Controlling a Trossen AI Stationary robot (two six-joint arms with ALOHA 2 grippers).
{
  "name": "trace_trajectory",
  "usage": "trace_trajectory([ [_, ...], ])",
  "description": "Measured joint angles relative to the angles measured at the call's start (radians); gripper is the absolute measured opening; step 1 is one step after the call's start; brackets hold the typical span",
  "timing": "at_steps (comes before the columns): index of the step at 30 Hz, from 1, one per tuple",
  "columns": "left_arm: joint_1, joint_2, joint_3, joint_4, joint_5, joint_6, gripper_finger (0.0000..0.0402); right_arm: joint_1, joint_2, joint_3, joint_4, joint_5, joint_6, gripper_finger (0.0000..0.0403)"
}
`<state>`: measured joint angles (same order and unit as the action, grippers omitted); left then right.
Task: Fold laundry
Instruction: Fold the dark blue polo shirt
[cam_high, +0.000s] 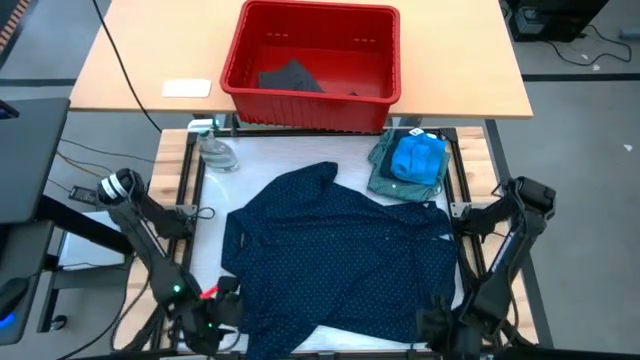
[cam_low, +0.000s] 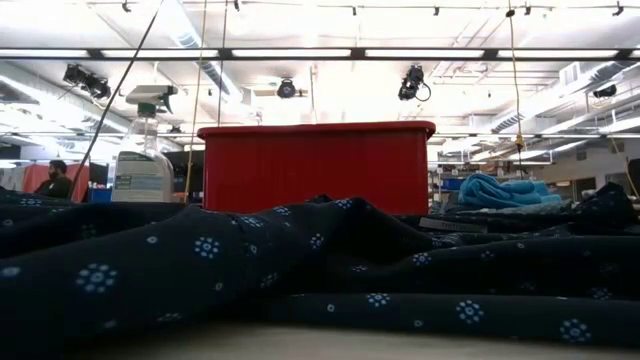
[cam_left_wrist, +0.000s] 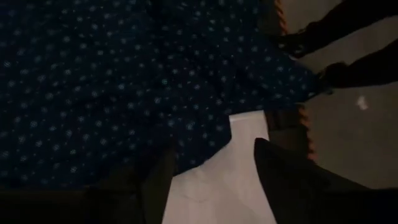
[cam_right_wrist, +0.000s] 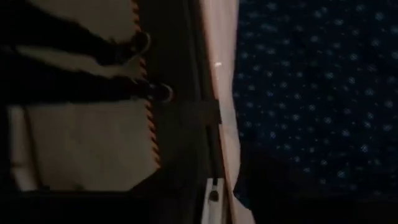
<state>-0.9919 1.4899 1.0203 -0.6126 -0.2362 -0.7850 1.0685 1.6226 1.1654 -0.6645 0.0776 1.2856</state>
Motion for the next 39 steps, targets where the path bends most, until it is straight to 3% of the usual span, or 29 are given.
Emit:
trace_trajectory([
  [7, -0.008, 0.151, 0.0, 0.118, -0.032, 0.172, 0.0304, 0.024, 0.189, 0.128, -0.173, -0.001, -0.084, 0.0188],
  [12, -0.008, 0.225, 0.0, 0.124, -0.038, 0.255, 0.0321, 0.025, 0.296, 0.145, -0.172, -0.009, -0.016, 0.0189],
  [15, -0.004, 0.265, 0.0, 0.123, -0.1, 0.255, 0.0312, 0.023, 0.343, 0.147, -0.172, -0.004, 0.043, 0.0179],
  [19, 0.017, 0.293, 0.002, 0.136, -0.101, 0.208, 0.0249, 0.007, 0.372, 0.151, -0.165, -0.052, 0.11, 0.0144],
  [24, 0.05, 0.286, 0.01, 0.156, -0.022, 0.194, 0.0081, 0.004, 0.338, 0.146, -0.134, -0.079, 0.154, 0.0026],
  [26, 0.058, 0.274, 0.029, 0.15, 0.037, 0.17, 0.0024, 0.004, 0.306, 0.141, -0.136, -0.107, 0.17, 0.0014],
  [29, 0.06, 0.233, 0.079, 0.157, 0.106, 0.152, 0.0017, 0.004, 0.206, 0.141, -0.115, -0.153, 0.219, 0.0008],
  [33, 0.05, 0.152, 0.17, 0.114, 0.114, 0.154, 0.0012, 0.011, 0.077, 0.144, -0.096, -0.175, 0.234, 0.0006],
  [36, 0.058, 0.077, 0.22, 0.042, 0.056, 0.16, 0.0007, 0.011, -0.013, 0.146, -0.159, -0.162, 0.232, 0.0004],
  [39, 0.093, 0.008, 0.23, -0.081, -0.022, 0.148, 0.0006, 0.009, -0.071, 0.144, -0.347, -0.092, 0.211, 0.0003],
])
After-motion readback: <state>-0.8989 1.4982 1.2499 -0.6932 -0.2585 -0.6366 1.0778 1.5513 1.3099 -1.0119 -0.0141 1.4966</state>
